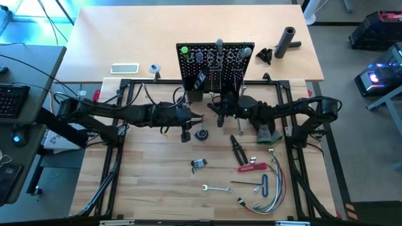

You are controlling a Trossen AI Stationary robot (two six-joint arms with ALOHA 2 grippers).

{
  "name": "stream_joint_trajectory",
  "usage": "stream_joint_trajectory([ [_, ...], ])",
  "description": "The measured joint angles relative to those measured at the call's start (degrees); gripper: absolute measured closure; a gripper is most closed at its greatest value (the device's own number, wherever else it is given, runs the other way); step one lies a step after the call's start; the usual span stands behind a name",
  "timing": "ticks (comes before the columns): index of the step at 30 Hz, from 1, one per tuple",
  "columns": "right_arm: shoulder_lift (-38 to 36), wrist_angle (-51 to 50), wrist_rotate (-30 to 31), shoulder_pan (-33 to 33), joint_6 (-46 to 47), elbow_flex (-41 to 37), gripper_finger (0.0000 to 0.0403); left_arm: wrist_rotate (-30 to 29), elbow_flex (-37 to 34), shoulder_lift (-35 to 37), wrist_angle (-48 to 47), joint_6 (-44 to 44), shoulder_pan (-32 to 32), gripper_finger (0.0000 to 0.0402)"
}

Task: Hang tools onto peg board
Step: Hang the silver wrench on the peg board

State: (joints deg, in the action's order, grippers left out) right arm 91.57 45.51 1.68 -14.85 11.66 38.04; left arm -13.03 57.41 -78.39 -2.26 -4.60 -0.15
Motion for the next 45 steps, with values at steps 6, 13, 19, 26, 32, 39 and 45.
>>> stream_joint_trajectory([
  [6, 0.0, 0.2, -1.8, -1.3, 1.9, 0.0, 0.0401, 0.0, 0.0, 0.0, 0.3, -0.1, 0.0, 0.0321],
  [13, 0.1, -0.4, -2.0, -2.6, 3.3, 0.0, 0.0401, 0.0, 0.0, 0.0, 0.6, -0.1, 0.0, 0.0321],
  [19, 0.9, -0.4, -1.7, -3.2, 4.0, 0.0, 0.0401, 0.0, 0.0, 0.0, 1.3, -0.1, 0.0, 0.0321],
  [26, 3.3, 1.0, -0.6, -3.2, 5.0, 0.2, 0.0401, 0.0, 0.0, 0.0, 1.7, 0.0, 0.0, 0.0321],
  [32, 3.8, 2.4, 1.4, -3.2, 4.9, 0.2, 0.0401, 0.0, 0.0, 0.0, 1.7, 0.0, 0.0, 0.0321],
  [39, 3.8, 2.5, 1.4, -3.5, 5.0, 0.2, 0.0377, 0.0, 0.0, 0.0, 1.7, 0.0, -0.1, 0.0321],
  [45, 3.8, 2.4, 0.8, -3.3, 5.2, 0.2, 0.0352, 0.0, 0.0, 0.0, 1.2, 0.0, -0.1, 0.0321],
])
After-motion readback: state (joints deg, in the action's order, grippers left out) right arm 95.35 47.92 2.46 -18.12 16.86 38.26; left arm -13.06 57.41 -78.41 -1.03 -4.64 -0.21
